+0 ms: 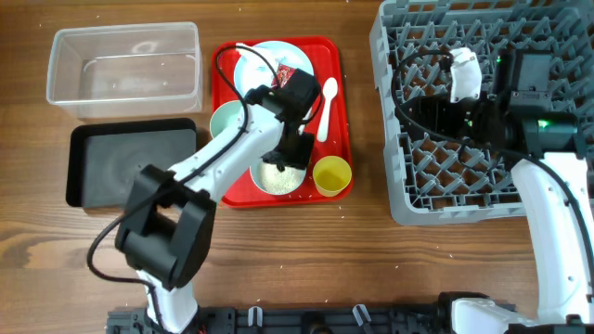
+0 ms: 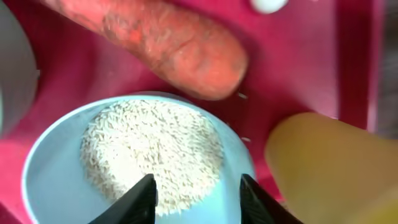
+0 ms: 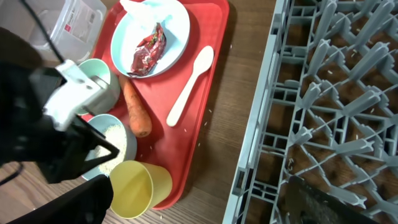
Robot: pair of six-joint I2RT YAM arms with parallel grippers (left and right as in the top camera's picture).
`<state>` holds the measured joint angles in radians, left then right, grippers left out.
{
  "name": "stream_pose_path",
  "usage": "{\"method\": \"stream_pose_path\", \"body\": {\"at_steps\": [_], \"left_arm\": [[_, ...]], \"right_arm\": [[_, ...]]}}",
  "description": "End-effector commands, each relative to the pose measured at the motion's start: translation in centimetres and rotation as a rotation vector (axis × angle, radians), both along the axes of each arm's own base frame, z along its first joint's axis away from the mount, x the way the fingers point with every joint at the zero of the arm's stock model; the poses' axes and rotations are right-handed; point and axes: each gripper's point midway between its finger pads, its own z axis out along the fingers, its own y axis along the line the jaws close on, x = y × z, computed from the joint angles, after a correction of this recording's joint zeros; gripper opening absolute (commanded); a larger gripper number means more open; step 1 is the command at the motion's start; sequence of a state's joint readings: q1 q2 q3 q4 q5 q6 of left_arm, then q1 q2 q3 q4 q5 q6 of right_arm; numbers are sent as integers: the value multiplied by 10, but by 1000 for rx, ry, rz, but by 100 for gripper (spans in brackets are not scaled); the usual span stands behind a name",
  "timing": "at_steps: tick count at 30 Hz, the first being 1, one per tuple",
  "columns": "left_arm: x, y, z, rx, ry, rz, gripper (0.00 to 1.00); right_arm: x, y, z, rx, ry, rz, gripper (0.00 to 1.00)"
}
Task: Sort waste into correct bins and load items into the dishwasher rack
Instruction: 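Grasp the light-blue rice bowl rim with the left gripper, then tip the rice from the bowl onto the black tray, return bowl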
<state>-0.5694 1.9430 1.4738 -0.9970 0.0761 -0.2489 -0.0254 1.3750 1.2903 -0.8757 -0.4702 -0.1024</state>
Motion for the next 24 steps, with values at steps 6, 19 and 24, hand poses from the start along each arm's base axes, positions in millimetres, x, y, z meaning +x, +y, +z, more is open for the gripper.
{"method": "stream_pose_path", "body": {"at_steps": [6,19,24], "left_arm": [[-19,-14,-7,-1,3,-114,47],[-24,-6,-51,1,-38,-111,4],[-19,15,-4,18,-5,-30,4]], "right_arm": [[5,-1,-2,-4,9,-5,92],[5,-2,-2,-5,8,-5,92],[6,-2,-2,-8,5,-6,93]]}}
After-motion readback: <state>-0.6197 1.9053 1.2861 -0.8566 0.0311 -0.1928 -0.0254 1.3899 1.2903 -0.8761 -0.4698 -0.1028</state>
